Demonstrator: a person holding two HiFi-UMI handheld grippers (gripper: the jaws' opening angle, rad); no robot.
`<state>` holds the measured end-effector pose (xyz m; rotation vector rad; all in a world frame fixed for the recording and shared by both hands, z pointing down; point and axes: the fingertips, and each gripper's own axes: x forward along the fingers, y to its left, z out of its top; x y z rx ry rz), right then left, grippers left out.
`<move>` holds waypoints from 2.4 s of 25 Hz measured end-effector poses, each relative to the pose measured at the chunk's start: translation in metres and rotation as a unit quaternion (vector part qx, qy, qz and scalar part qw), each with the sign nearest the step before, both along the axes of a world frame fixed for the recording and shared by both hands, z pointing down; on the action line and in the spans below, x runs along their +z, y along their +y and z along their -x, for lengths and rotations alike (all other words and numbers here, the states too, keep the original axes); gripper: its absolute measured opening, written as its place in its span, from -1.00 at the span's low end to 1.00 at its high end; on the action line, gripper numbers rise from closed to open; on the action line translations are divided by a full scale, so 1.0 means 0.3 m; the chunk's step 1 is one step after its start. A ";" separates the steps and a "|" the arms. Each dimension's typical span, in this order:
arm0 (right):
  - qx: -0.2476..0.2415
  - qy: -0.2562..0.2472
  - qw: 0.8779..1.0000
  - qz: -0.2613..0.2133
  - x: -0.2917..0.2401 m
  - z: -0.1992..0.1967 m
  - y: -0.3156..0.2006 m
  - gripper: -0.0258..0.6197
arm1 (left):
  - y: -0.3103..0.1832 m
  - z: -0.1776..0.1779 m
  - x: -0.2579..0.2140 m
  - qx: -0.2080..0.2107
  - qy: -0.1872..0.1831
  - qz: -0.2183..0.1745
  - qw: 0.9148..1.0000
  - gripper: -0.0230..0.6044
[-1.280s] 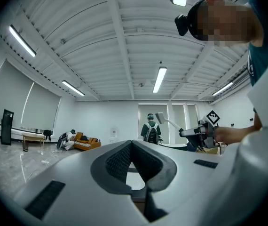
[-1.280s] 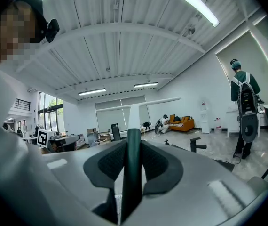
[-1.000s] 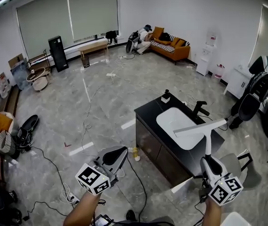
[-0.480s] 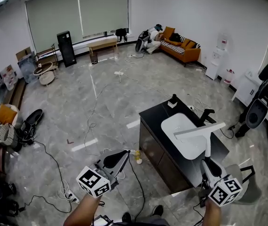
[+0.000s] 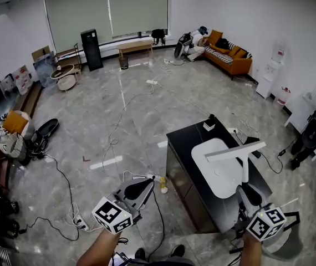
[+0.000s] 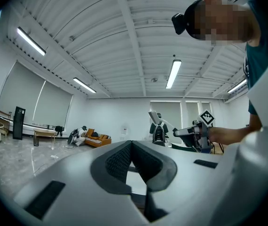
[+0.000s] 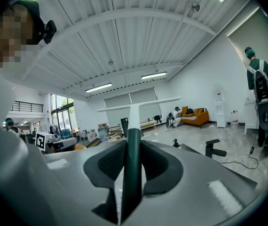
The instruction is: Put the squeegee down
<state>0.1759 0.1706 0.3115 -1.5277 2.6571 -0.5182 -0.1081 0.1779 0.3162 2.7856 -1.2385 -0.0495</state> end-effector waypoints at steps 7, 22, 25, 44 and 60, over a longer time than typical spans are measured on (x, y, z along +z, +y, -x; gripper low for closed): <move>-0.029 -0.009 1.000 0.006 -0.005 -0.042 -0.077 -0.61 | -0.029 -0.035 0.026 -0.025 -0.005 0.008 1.000 -0.91; -0.011 -0.082 0.996 0.020 0.020 0.109 -0.107 -0.61 | -0.120 0.150 0.008 0.001 -0.030 0.007 1.000 -0.91; 0.007 -0.086 0.996 0.015 0.012 0.107 -0.133 -0.61 | -0.171 0.162 0.011 0.015 -0.041 0.008 0.999 -0.91; 0.042 -0.071 0.997 0.007 0.001 0.263 -0.324 -0.61 | -0.451 0.288 0.038 0.057 -0.014 0.008 0.998 -0.91; -0.038 -0.079 0.995 0.048 0.113 0.081 -0.817 -0.61 | -0.719 0.085 0.120 -0.022 -0.014 0.036 0.999 -0.91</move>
